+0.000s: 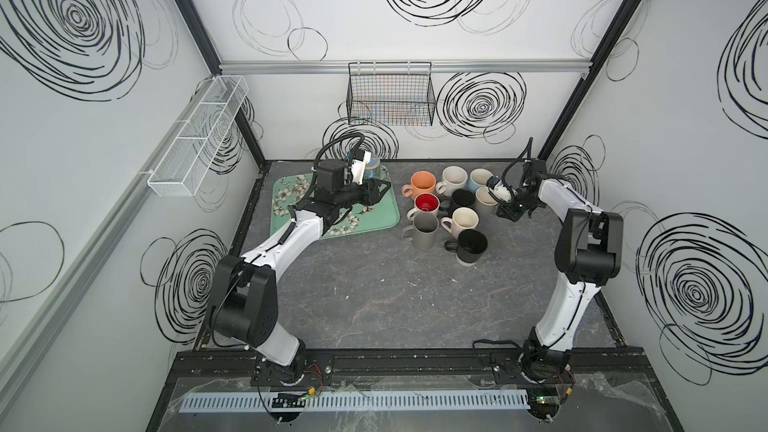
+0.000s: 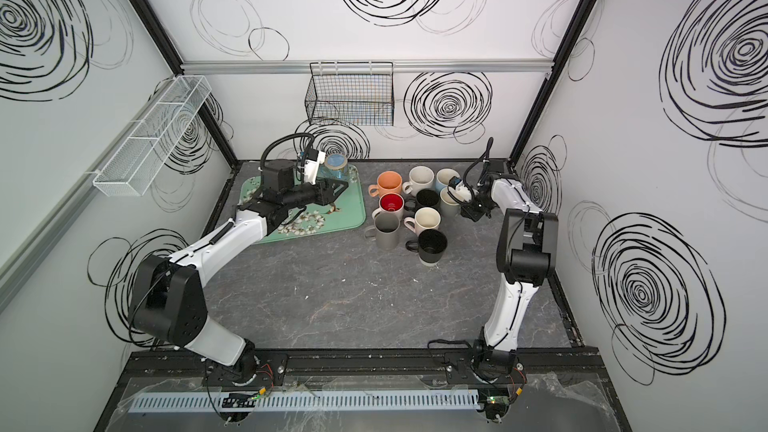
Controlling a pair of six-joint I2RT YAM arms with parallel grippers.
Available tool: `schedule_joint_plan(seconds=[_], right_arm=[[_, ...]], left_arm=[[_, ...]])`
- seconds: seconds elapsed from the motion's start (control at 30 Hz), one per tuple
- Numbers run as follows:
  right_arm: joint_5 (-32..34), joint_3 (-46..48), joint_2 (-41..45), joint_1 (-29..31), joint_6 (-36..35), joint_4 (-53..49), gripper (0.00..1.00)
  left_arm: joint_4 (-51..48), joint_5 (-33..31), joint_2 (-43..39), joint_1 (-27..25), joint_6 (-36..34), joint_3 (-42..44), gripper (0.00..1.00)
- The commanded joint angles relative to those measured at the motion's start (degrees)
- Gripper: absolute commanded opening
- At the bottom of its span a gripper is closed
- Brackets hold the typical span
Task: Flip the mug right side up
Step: 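Lower the grey mug upright beside the light blue mug with the right gripper, then open the right gripper and move it back toward the tray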
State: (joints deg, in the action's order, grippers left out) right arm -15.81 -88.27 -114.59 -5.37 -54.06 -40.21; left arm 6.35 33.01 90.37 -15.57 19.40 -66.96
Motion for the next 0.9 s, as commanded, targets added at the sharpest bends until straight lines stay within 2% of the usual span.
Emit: schedule_joint_plan(seconds=[0.0, 0.33, 0.57, 0.67, 0.73, 0.8, 0.87], right_arm=[[-0.67, -1.49, -0.32, 0.58, -0.75, 1.18, 0.34], [4.20, 2.83, 7.67, 2.19, 2.60, 5.50, 0.45], [4.67, 12.46, 20.31, 1.22, 5.27, 12.28, 0.48], [1.20, 16.65, 26.59, 2.08, 6.96, 17.41, 0.51], [-0.61, 21.38, 31.19, 3.99, 11.40, 25.82, 0.61], [4.03, 26.70, 35.49, 9.50, 15.26, 35.79, 0.71], [10.02, 29.88, 37.34, 15.94, 17.70, 42.42, 0.76]], left_arm=[[1.30, 0.12, 0.12, 0.37, -1.51, -2.12, 0.47], [-1.28, -2.07, -2.66, 1.10, -4.21, -1.10, 0.49], [-1.87, -9.14, -3.71, 6.72, -5.40, 0.75, 0.54], [-4.36, -12.81, -2.23, 9.73, -6.08, -1.12, 0.58], [-3.02, -13.53, -0.66, 11.68, -5.63, -1.63, 0.59], [-1.38, -13.93, 1.53, 13.13, -5.08, -2.54, 0.59], [-1.08, -14.61, 4.30, 13.82, -5.07, -4.51, 0.60]])
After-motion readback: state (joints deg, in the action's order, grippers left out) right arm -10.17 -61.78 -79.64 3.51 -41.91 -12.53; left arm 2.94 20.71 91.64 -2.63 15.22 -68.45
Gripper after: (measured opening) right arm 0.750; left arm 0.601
